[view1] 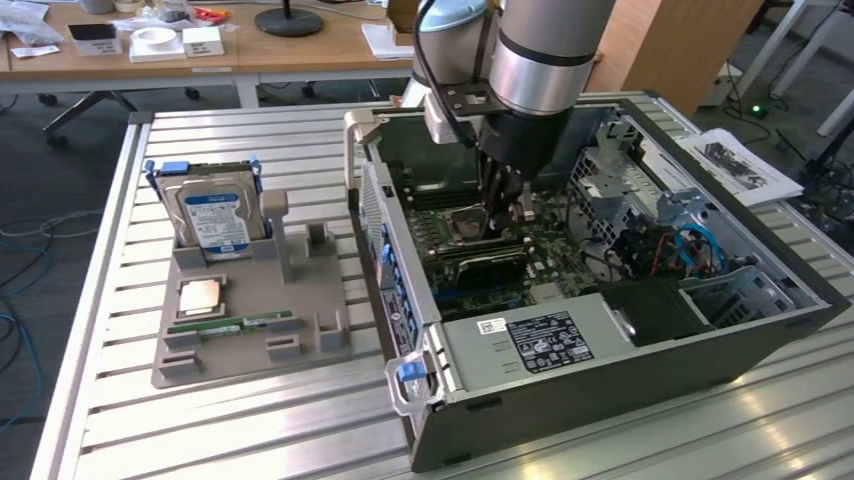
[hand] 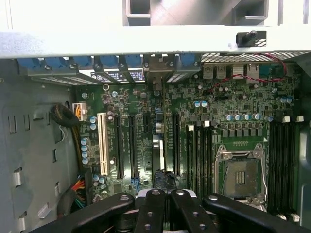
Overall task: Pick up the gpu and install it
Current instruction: 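Press down on the gpu until it lock into place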
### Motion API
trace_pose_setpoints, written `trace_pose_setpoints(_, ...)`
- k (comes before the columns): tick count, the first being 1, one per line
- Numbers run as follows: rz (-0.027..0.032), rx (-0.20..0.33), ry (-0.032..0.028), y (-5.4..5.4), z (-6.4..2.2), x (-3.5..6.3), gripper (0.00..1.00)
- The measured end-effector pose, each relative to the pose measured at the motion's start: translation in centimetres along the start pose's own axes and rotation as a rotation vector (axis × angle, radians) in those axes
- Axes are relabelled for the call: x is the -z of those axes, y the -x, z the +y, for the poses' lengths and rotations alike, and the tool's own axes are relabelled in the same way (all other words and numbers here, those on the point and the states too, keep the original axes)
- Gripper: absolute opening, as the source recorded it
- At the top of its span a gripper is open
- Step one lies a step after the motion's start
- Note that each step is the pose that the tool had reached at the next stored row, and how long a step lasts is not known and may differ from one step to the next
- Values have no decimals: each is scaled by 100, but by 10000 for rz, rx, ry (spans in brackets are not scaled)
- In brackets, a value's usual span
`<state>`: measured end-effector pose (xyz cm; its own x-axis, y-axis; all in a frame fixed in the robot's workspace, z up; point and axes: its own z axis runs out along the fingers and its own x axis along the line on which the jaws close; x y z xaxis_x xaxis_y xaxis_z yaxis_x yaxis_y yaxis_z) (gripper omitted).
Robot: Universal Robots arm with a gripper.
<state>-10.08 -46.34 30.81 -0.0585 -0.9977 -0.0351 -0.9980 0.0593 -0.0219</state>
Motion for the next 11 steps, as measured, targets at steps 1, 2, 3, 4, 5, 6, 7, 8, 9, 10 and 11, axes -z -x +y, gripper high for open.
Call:
trace_pose_setpoints(1, 0, -1, -1, 0, 2, -1, 11)
trace_pose_setpoints(2, -2, -4, -2, -1, 11, -4, 11)
trace_pose_setpoints(3, -1, -2, -1, 0, 24, -6, 11)
trace_pose_setpoints(4, -1, 0, -1, 0, 40, -8, 11)
trace_pose_setpoints(5, -3, -1, -2, 1, 59, -11, 11)
trace_pose_setpoints(6, -2, -1, -2, 2, 74, -13, 11)
trace_pose_setpoints(7, -1, -1, -1, 1, 84, -13, 11)
trace_pose_setpoints(8, 1, 0, 0, 1, 89, -16, 11)
trace_pose_setpoints(9, 0, 0, 0, 1, 90, -23, 11)
trace_pose_setpoints(10, 1, 1, 0, 0, 91, -36, 11)
trace_pose_setpoints(11, 0, 1, 0, 0, 91, -51, 11)
